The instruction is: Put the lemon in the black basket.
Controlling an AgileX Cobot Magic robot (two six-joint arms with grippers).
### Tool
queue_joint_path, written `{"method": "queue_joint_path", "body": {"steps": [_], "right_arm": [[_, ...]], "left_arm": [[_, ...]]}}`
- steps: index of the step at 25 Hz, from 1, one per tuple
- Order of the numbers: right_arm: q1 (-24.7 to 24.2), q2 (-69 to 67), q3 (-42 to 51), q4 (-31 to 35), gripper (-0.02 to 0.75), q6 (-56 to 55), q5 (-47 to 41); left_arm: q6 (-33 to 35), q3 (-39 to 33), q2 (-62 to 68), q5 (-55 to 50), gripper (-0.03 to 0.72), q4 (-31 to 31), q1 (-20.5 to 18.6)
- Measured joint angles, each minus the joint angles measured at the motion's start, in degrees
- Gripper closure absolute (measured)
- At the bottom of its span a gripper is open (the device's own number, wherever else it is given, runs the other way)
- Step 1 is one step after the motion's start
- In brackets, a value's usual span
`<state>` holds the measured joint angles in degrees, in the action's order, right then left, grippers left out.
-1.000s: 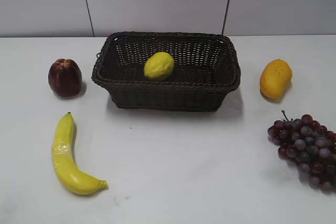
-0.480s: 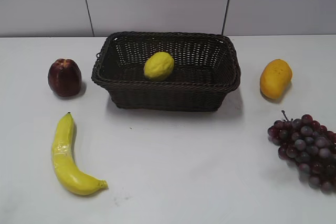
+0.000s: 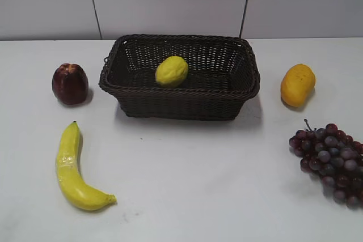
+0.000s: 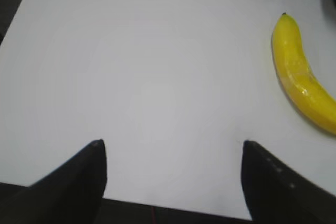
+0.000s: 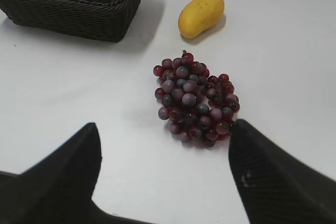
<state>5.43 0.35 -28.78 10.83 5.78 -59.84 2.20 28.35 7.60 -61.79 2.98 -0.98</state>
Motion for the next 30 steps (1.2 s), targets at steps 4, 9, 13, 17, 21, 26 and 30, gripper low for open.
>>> {"method": "queue_joint_path", "body": {"steps": [4, 9, 13, 17, 21, 26, 30], "right_arm": [[0.0, 0.0, 0.0, 0.0, 0.167, 0.0, 0.0], [0.0, 0.0, 0.0, 0.0, 0.167, 0.0, 0.0], [0.0, 0.0, 0.0, 0.0, 0.167, 0.0, 0.0], [0.0, 0.0, 0.0, 0.0, 0.167, 0.0, 0.0], [0.0, 0.0, 0.0, 0.0, 0.167, 0.0, 0.0], [0.0, 0.0, 0.0, 0.0, 0.167, 0.0, 0.0], [0.0, 0.0, 0.0, 0.0, 0.167, 0.0, 0.0]], "left_arm": [[0.0, 0.0, -7.1, 0.0, 0.097, -0.1, 0.0], [0.0, 0.0, -7.9, 0.0, 0.097, -0.2, 0.0], [0.0, 0.0, -7.9, 0.0, 0.097, -0.3, 0.0], [0.0, 0.0, -7.9, 0.0, 0.097, -0.3, 0.0], [0.0, 0.0, -7.9, 0.0, 0.098, -0.3, 0.0], [0.0, 0.0, -7.9, 0.0, 0.113, -0.3, 0.0], [0.0, 0.0, -7.9, 0.0, 0.127, -0.3, 0.0]]}}
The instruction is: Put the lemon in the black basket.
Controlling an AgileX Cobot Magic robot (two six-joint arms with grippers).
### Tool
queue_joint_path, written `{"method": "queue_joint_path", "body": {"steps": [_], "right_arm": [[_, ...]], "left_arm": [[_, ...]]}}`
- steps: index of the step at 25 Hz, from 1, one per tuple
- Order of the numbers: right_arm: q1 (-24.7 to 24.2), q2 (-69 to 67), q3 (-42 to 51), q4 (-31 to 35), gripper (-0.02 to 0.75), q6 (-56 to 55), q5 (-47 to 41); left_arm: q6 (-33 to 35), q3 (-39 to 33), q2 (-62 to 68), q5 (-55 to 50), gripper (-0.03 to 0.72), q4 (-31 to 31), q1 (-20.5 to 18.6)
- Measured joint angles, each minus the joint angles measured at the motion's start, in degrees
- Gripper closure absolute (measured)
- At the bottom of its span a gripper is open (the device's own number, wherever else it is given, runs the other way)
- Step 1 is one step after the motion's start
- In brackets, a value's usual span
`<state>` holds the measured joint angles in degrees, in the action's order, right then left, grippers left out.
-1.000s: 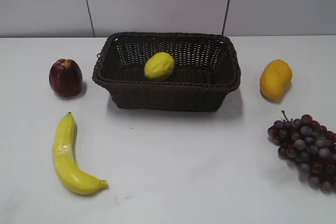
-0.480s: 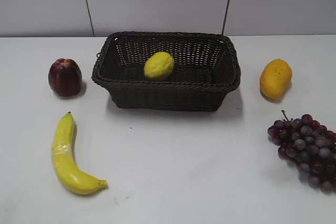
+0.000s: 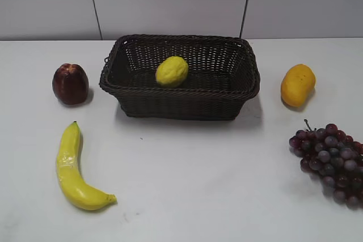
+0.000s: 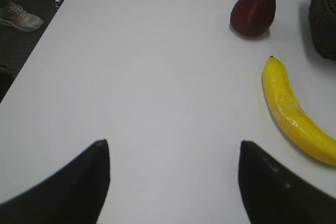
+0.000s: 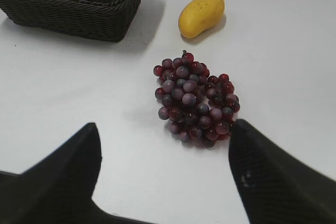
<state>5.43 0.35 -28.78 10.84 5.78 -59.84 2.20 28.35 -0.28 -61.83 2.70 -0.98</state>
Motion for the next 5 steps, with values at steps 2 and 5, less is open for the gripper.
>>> {"method": "queue_joint_path", "body": {"steps": [2, 5], "right_arm": [[0.0, 0.0, 0.0, 0.0, 0.167, 0.0, 0.0], [0.0, 0.0, 0.0, 0.0, 0.167, 0.0, 0.0]], "left_arm": [[0.0, 0.0, 0.0, 0.0, 0.127, 0.0, 0.0], [0.0, 0.0, 0.0, 0.0, 0.128, 0.0, 0.0]]}}
